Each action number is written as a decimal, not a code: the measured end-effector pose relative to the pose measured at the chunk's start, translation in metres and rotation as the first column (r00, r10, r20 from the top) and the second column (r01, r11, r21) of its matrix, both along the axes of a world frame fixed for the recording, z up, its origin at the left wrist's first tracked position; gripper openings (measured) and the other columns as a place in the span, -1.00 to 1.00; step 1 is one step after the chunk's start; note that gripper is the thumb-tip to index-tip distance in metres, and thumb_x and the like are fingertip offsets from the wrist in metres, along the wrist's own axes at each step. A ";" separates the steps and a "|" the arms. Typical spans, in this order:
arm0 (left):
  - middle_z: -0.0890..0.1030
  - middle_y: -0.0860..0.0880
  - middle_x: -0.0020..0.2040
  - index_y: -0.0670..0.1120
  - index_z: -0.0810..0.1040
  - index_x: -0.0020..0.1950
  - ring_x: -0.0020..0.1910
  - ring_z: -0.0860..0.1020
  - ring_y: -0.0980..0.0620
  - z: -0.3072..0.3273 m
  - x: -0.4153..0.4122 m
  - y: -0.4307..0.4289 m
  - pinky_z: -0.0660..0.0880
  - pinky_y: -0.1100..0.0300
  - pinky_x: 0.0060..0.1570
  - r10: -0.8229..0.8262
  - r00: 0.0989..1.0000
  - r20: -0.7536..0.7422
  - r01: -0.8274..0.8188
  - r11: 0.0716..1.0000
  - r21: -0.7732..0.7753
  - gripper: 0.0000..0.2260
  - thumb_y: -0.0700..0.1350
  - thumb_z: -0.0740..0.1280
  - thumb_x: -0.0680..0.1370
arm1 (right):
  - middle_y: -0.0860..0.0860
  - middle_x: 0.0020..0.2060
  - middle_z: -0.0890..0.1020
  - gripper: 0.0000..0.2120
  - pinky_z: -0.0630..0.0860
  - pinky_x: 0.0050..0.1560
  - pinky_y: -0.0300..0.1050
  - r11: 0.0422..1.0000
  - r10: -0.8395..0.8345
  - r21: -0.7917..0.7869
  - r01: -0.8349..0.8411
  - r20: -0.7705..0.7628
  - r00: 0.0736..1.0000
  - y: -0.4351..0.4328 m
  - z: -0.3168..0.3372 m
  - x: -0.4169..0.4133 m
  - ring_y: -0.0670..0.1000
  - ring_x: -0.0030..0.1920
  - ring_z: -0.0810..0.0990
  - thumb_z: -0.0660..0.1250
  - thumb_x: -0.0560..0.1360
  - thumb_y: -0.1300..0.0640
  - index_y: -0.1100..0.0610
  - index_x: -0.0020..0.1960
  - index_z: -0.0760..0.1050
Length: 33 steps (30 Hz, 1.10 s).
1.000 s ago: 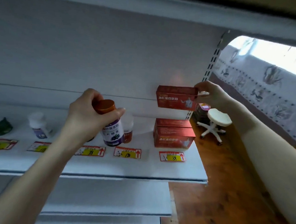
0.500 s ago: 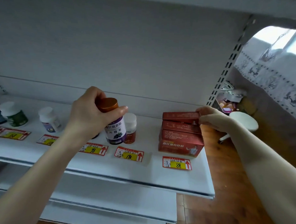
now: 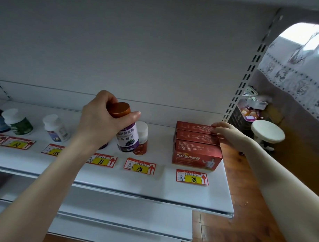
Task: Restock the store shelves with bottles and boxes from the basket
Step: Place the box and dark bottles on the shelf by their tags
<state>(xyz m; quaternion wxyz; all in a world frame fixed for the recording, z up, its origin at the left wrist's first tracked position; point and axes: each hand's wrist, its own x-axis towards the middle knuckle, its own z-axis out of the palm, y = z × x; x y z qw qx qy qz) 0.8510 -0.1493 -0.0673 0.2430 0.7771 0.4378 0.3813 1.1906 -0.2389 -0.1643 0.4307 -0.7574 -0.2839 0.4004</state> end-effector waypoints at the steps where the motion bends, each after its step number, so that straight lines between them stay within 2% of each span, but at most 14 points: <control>1: 0.40 0.17 -0.21 -0.08 0.37 -0.05 -0.26 0.39 0.23 0.000 0.000 0.000 0.27 0.39 -0.34 -0.005 1.000 0.000 0.005 1.000 0.003 -0.63 0.06 0.47 0.36 | 0.07 -0.01 0.51 -0.83 0.45 -0.13 -0.23 1.000 0.001 -0.006 -0.001 0.015 1.000 0.000 0.001 -0.001 -0.01 -0.01 0.51 0.21 0.54 0.26 0.13 0.13 0.39; 3: 0.40 0.16 -0.21 -0.08 0.37 -0.05 -0.25 0.40 0.23 0.001 0.001 0.001 0.27 0.40 -0.34 -0.010 1.000 0.003 0.010 1.000 0.007 -0.63 0.06 0.47 0.36 | 0.09 0.06 0.50 -0.80 0.45 -0.11 -0.21 1.000 0.012 -0.019 -0.012 0.039 0.999 -0.001 0.003 -0.003 0.00 0.00 0.51 0.22 0.54 0.25 0.14 0.17 0.38; 4: 0.40 0.16 -0.21 -0.08 0.37 -0.05 -0.26 0.40 0.23 0.002 0.001 0.001 0.26 0.41 -0.34 -0.012 1.000 0.003 0.012 1.000 0.011 -0.63 0.06 0.47 0.36 | 0.10 0.10 0.49 -0.76 0.45 -0.04 -0.18 0.999 0.021 -0.027 -0.019 0.064 0.998 -0.002 0.004 -0.004 0.01 0.05 0.49 0.23 0.54 0.24 0.15 0.20 0.38; 6: 0.40 0.16 -0.22 -0.09 0.37 -0.06 -0.26 0.40 0.24 0.005 0.002 0.001 0.26 0.42 -0.34 -0.019 1.000 0.004 0.018 1.000 0.021 -0.62 0.07 0.47 0.36 | 0.11 0.17 0.48 -0.66 0.40 0.07 -0.13 1.000 0.019 -0.026 -0.014 0.210 0.978 -0.002 0.006 -0.009 0.03 0.13 0.45 0.27 0.52 0.22 0.19 0.28 0.38; 9: 0.40 0.15 -0.22 -0.08 0.36 -0.06 -0.26 0.40 0.25 0.011 0.001 0.003 0.26 0.43 -0.34 -0.025 0.999 0.020 0.025 1.000 0.011 -0.62 0.08 0.46 0.37 | 0.16 0.18 0.54 -0.63 0.40 0.05 -0.13 0.983 -0.138 0.176 0.061 0.465 0.874 0.003 0.020 -0.022 0.09 0.14 0.52 0.33 0.49 0.17 0.24 0.27 0.43; 11: 0.40 0.14 -0.22 -0.08 0.36 -0.06 -0.27 0.39 0.25 0.015 0.002 0.005 0.26 0.43 -0.34 -0.021 1.000 0.019 0.021 1.000 -0.006 -0.62 0.10 0.44 0.38 | 0.16 0.10 0.60 -0.69 0.45 0.05 -0.12 0.953 -0.200 0.299 0.039 0.531 0.823 0.009 0.038 -0.041 0.09 0.08 0.57 0.34 0.48 0.12 0.22 0.18 0.51; 14: 0.40 0.11 -0.24 -0.07 0.36 -0.11 -0.29 0.39 0.24 0.019 0.000 0.007 0.29 0.49 -0.40 -0.003 0.999 0.033 0.005 0.999 -0.053 -0.63 0.14 0.42 0.38 | 0.11 -0.09 0.66 -0.94 0.56 0.06 0.03 0.919 -0.091 0.381 -0.103 0.458 0.884 0.017 0.067 -0.087 0.11 -0.05 0.62 0.34 0.47 0.12 0.08 -0.09 0.57; 16: 0.41 0.11 -0.25 -0.03 0.35 -0.18 -0.30 0.39 0.24 0.021 -0.002 0.008 0.31 0.54 -0.44 -0.003 0.999 0.052 0.007 0.997 -0.076 -0.65 0.16 0.42 0.38 | 0.07 -0.17 0.65 -0.92 0.56 0.04 0.04 0.883 0.035 0.412 -0.224 0.419 0.907 0.018 0.085 -0.128 0.12 -0.06 0.64 0.34 0.48 0.13 0.01 -0.18 0.54; 18: 0.42 0.12 -0.23 -0.04 0.38 -0.15 -0.27 0.41 0.23 0.022 -0.004 0.008 0.36 0.44 -0.38 -0.017 0.997 0.073 0.023 0.996 -0.081 -0.65 0.18 0.42 0.37 | 0.01 -0.16 0.64 -0.97 0.57 0.00 -0.11 0.844 0.166 0.399 -0.358 0.440 0.883 0.018 0.094 -0.165 0.01 -0.08 0.64 0.35 0.47 0.09 0.04 -0.12 0.54; 21: 0.44 0.14 -0.22 -0.05 0.42 -0.09 -0.24 0.44 0.23 0.025 -0.008 0.010 0.43 0.31 -0.30 -0.056 0.993 0.108 0.063 0.996 -0.061 -0.64 0.18 0.42 0.38 | -0.12 -0.08 0.59 -0.72 0.53 -0.05 -0.37 0.803 0.312 0.312 -0.508 0.506 0.804 0.018 0.102 -0.207 -0.20 -0.06 0.58 0.38 0.42 0.01 0.08 0.09 0.50; 25: 0.47 0.14 -0.20 -0.04 0.43 -0.07 -0.23 0.46 0.23 0.033 -0.021 0.018 0.39 0.35 -0.32 -0.111 0.991 0.077 0.115 0.992 -0.052 -0.64 0.21 0.39 0.39 | -0.20 -0.12 0.58 -0.74 0.52 -0.09 -0.39 0.791 0.318 0.335 -0.512 0.490 0.812 0.024 0.104 -0.240 -0.21 -0.07 0.59 0.42 0.39 0.04 -0.02 0.03 0.44; 27: 0.54 0.06 -0.14 -0.05 0.46 -0.03 -0.18 0.54 0.15 0.038 -0.035 0.027 0.48 0.31 -0.31 -0.204 0.965 0.161 0.231 0.959 -0.166 -0.65 0.20 0.35 0.43 | -0.16 -0.09 0.60 -0.78 0.54 -0.03 -0.34 0.790 0.306 0.367 -0.490 0.457 0.835 0.027 0.106 -0.251 -0.18 -0.04 0.60 0.42 0.39 0.06 -0.06 -0.02 0.45; 30: 0.60 0.01 -0.08 -0.06 0.52 0.03 -0.07 0.60 0.07 0.041 -0.062 0.042 0.56 0.23 -0.17 -0.362 0.879 0.309 0.451 0.841 -0.300 -0.74 0.09 0.30 0.50 | -0.14 -0.07 0.61 -0.80 0.54 0.04 -0.27 0.797 0.298 0.399 -0.453 0.393 0.870 0.034 0.108 -0.266 -0.16 -0.01 0.60 0.41 0.40 0.09 -0.09 -0.05 0.45; 33: 0.62 0.01 -0.08 -0.05 0.56 -0.01 -0.04 0.60 0.04 0.042 -0.083 0.058 0.59 0.14 -0.05 -0.449 0.848 0.282 0.514 0.826 -0.230 -0.85 0.00 0.32 0.51 | -0.10 -0.03 0.61 -0.79 0.54 0.04 -0.21 0.817 0.311 0.372 -0.441 0.360 0.880 0.044 0.107 -0.282 -0.12 0.01 0.60 0.41 0.40 0.08 -0.07 -0.02 0.44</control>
